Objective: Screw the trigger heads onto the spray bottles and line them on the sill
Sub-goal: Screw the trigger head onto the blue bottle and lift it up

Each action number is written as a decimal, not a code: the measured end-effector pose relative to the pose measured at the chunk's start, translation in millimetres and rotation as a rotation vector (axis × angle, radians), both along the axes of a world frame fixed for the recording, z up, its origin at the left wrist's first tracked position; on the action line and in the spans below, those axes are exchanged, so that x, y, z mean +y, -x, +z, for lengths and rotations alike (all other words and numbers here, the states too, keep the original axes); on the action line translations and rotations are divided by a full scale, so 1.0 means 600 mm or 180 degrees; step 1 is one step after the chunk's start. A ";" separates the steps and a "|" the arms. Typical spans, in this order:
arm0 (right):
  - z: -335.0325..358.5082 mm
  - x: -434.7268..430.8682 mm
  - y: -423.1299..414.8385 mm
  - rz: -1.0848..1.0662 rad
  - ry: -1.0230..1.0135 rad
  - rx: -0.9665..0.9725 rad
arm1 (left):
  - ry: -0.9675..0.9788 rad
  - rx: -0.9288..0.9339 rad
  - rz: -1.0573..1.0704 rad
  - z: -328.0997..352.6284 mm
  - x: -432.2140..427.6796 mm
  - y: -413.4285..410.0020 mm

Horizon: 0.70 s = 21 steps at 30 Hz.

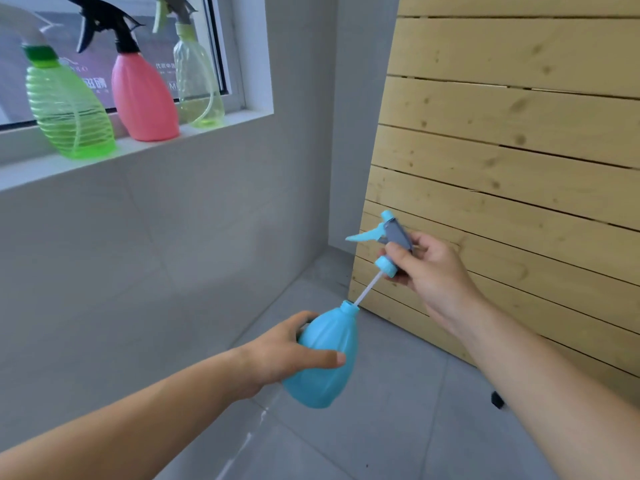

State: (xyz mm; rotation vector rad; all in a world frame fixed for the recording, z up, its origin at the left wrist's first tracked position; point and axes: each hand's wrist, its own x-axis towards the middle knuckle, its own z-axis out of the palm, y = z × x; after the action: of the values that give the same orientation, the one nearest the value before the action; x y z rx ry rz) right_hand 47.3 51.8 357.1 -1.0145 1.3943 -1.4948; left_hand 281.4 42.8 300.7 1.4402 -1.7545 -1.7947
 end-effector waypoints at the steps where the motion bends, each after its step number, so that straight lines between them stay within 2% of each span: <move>1: -0.008 0.002 -0.005 0.0164 -0.0116 0.0035 | -0.0001 0.0010 -0.0031 0.002 0.000 0.001; 4: -0.030 0.003 -0.021 0.0541 -0.0338 0.0054 | -0.0029 0.0095 -0.0094 0.009 -0.003 0.005; 8: -0.046 -0.005 -0.032 0.0723 -0.0357 0.0086 | -0.0093 0.0196 -0.0106 0.012 -0.007 0.007; 17: -0.053 -0.016 -0.031 0.1493 -0.0418 0.0323 | -0.0066 0.0114 -0.0122 0.008 -0.017 -0.004; 21: -0.056 -0.018 -0.028 0.1569 -0.0464 0.0377 | -0.0036 -0.0019 -0.0140 0.011 -0.016 -0.002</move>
State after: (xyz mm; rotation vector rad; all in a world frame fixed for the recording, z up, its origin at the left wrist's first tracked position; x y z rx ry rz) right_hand 64.1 40.8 323.4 -1.2584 1.1986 -0.9721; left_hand 282.8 33.4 307.4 1.4234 -1.7951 -1.8268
